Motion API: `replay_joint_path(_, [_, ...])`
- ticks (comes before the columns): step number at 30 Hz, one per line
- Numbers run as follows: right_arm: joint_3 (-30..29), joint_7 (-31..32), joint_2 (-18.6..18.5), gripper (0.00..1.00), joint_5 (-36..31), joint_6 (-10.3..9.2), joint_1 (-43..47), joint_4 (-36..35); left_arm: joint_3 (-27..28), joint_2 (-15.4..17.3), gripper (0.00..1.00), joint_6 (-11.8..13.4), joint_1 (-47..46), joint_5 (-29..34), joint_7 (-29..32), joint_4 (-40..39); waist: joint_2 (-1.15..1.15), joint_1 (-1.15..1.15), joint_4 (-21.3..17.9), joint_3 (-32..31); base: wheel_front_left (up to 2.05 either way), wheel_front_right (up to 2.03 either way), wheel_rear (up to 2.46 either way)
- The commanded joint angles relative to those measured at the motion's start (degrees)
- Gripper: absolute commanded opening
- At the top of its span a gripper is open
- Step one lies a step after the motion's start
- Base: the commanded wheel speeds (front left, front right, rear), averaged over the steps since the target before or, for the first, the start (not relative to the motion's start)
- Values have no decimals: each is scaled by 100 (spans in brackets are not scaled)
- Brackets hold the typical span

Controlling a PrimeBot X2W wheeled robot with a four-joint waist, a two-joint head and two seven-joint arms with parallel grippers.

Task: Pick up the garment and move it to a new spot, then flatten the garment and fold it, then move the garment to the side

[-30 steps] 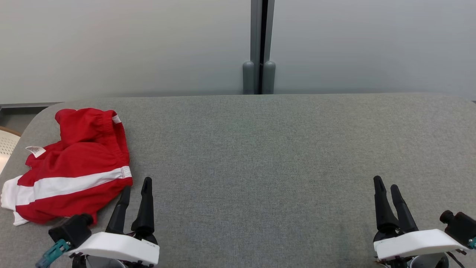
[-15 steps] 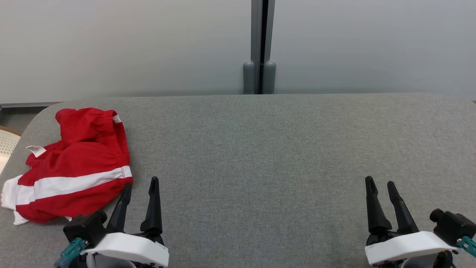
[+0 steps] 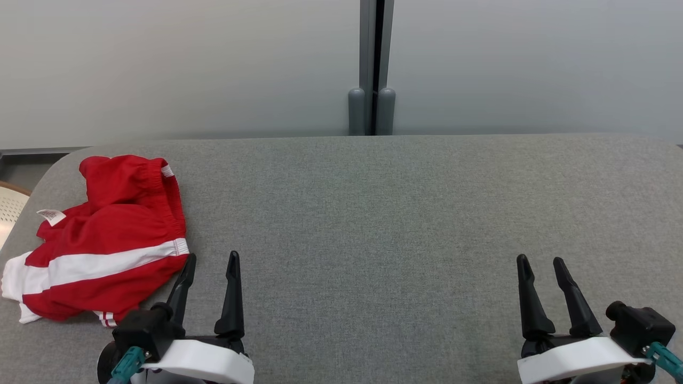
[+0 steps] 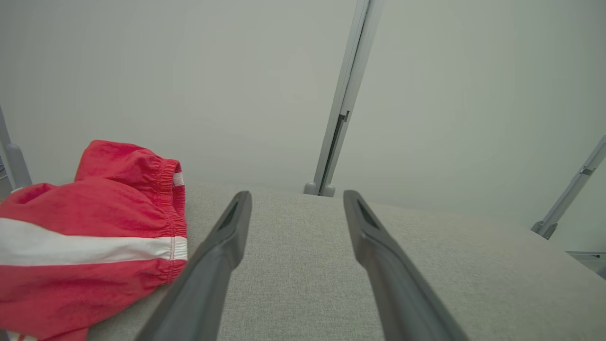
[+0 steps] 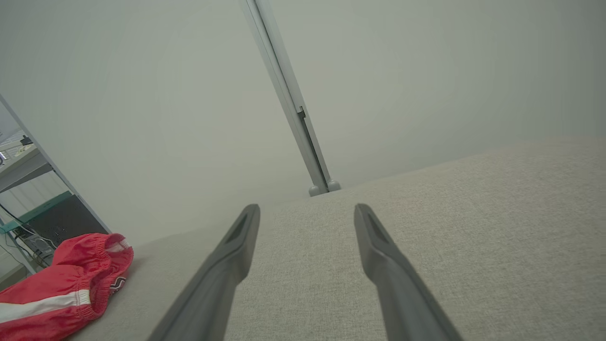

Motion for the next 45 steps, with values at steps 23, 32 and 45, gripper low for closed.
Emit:
replay_joint_path(23, [-37,-356,-48,100,-1282,0,66,-146,246,-177,100,-437,197,1172,-336,-114,0,0,8,31,0,0,0])
replay_joint_path(32, [64,-448,-50,100,-1605,0,92,-99,304,-253,100,-603,253,1578,-429,-113,0,0,32,42,0,0,0])
replay_joint_path(45, [133,-575,-56,100,-2143,0,145,-121,332,-315,100,-736,316,2201,-558,-113,0,0,103,41,0,0,0])
